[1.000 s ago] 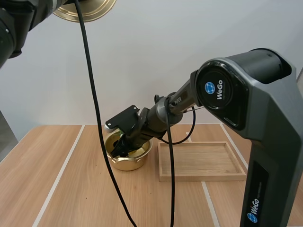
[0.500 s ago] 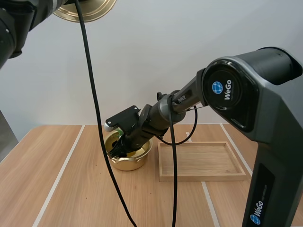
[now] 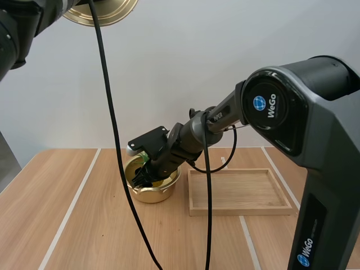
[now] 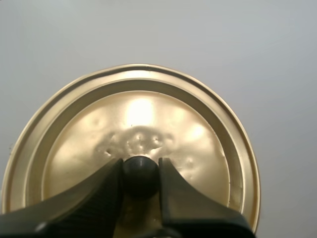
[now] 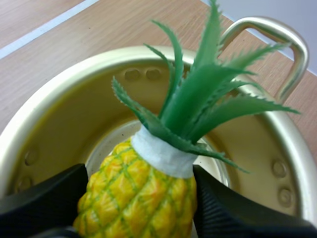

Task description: Open the pot, put the pineapple inside, and close it

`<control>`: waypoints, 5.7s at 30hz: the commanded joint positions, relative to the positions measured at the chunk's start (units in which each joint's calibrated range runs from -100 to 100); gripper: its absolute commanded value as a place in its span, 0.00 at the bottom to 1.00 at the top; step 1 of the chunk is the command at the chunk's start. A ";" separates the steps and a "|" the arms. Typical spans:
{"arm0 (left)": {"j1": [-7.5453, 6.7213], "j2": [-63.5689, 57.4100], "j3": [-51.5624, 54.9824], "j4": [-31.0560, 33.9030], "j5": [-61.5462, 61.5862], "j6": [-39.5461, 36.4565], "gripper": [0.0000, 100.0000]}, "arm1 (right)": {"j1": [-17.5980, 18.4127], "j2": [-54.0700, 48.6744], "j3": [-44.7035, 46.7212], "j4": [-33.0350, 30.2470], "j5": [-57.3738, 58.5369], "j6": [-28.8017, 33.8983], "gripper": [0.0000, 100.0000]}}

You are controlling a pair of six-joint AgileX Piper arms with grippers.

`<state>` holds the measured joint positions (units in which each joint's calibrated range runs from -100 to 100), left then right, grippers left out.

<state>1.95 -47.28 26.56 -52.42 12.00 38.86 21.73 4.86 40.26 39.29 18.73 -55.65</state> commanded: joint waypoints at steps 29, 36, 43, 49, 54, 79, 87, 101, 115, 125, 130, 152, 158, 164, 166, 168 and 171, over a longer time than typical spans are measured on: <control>-0.11 -0.44 -0.56 -0.48 -0.53 -0.32 0.00 | -0.02 -6.19 -4.20 -0.18 8.48 -0.44 1.00; -0.11 -0.44 -0.56 -0.48 -0.53 -0.32 0.00 | -0.02 -9.56 -5.33 -0.54 7.70 -0.44 1.00; -0.11 -0.44 -0.56 -0.48 -0.53 -0.32 0.00 | -0.30 -13.20 -5.69 -2.81 5.54 -0.44 1.00; -0.11 -0.44 -0.56 -0.48 -0.53 -0.32 0.00 | -1.93 -18.12 -5.69 -3.16 1.50 -0.44 1.00; -0.11 -0.44 -0.56 -0.48 -0.53 -0.32 0.00 | -4.15 -23.99 -5.69 -3.16 -2.57 -0.44 1.00; -0.11 -0.44 -0.56 -0.48 -0.53 -0.32 0.00 | -20.45 -50.16 -5.69 -3.04 -6.49 -0.35 0.91; -0.11 -0.44 -0.56 -0.48 -0.53 -0.32 0.00 | -26.81 -53.70 -5.69 -2.81 0.94 -0.14 0.52; -0.11 -0.44 -0.56 -0.48 -0.53 -0.32 0.00 | -28.36 -56.92 -5.44 -12.52 22.88 12.63 0.00; -0.11 -0.44 -0.56 -0.48 4.18 -0.32 0.00 | -28.36 -65.72 -5.17 -20.36 23.87 20.26 0.00; -0.11 5.97 -0.56 2.41 34.64 -0.32 0.00 | -28.36 -66.47 -5.17 -20.99 37.50 20.26 0.00; -0.11 9.32 -0.56 8.46 43.17 -4.01 0.00 | -28.36 -66.47 -5.17 -20.87 37.45 20.26 0.00; -0.11 12.49 20.52 8.58 42.14 1.27 0.00 | -28.36 -66.47 -5.17 -19.45 40.63 20.26 0.00; -0.11 12.49 25.22 5.13 39.30 5.10 0.00 | -28.36 -66.47 -5.17 -19.45 40.80 20.26 0.00; -0.11 13.49 26.99 3.54 36.89 6.80 0.00 | -28.36 -66.47 -5.17 -17.68 41.17 20.26 0.00; -0.11 14.80 26.99 3.40 36.37 6.89 0.00 | -28.36 -66.47 -5.17 -16.43 41.74 20.26 0.00; -0.11 16.58 26.99 3.40 35.73 7.20 0.00 | -28.36 -66.47 -5.17 -15.88 42.06 20.26 0.00; -0.11 19.58 26.99 3.30 35.58 8.04 0.00 | -28.36 -66.47 -5.17 -15.99 42.06 20.26 0.00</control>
<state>1.95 -29.45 53.36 -47.70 49.06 46.18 -6.37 -61.16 34.97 22.94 61.00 -35.51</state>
